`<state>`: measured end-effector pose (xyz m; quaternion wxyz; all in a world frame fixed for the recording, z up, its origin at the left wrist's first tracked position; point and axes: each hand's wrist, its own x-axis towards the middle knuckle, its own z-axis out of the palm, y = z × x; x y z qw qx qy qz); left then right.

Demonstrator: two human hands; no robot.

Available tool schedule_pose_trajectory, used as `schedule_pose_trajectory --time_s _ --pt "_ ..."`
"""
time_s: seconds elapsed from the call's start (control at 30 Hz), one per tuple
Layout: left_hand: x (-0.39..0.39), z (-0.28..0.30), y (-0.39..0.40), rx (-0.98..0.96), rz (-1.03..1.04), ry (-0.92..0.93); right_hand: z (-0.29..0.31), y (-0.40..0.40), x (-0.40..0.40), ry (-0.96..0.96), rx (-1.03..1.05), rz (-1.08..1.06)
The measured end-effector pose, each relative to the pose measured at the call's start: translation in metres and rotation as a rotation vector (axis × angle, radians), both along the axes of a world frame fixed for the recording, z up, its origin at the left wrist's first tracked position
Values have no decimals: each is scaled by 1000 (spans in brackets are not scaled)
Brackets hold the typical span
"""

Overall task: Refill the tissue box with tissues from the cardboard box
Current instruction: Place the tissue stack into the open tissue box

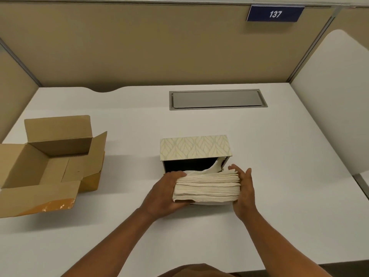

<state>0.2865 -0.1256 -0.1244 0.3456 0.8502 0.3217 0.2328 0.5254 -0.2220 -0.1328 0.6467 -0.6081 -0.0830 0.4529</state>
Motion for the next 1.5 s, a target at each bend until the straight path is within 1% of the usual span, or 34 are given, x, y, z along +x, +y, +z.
schedule_pose_trajectory --time_s 0.13,0.23,0.37,0.53,0.63,0.73,0.8,0.87,1.03,1.13,1.2,1.27,1.37,1.5 --pt "-1 27 4 144 -149 -34 -2 -3 19 174 85 -68" --pt "-2 42 8 196 -214 -26 -2 -1 28 243 124 5" --pt "-4 47 8 229 -243 -14 2 8 27 248 118 106" --pt "-6 47 11 267 -267 -7 2 11 31 317 102 103" --pt "-7 47 12 250 -236 -14 4 12 30 279 70 162" --pt "-10 41 10 114 -120 -19 6 11 29 253 27 173" --pt "-12 37 6 -43 20 -36 6 8 29 254 -17 214" --pt "-12 33 4 -205 139 -50 7 5 28 210 -53 264" --pt "-10 18 4 -548 381 -35 12 0 27 22 -57 514" --pt "-5 7 6 -775 475 -10 19 -1 23 -119 -125 660" --pt "-2 0 9 -942 490 -45 21 1 22 -224 -206 675" --pt "2 -4 13 -1080 510 -90 19 3 24 -294 -291 644" --pt "7 -5 18 -1166 569 -54 17 4 27 -299 -407 597" --pt "18 -2 16 -1084 657 6 18 5 23 -292 -449 568"
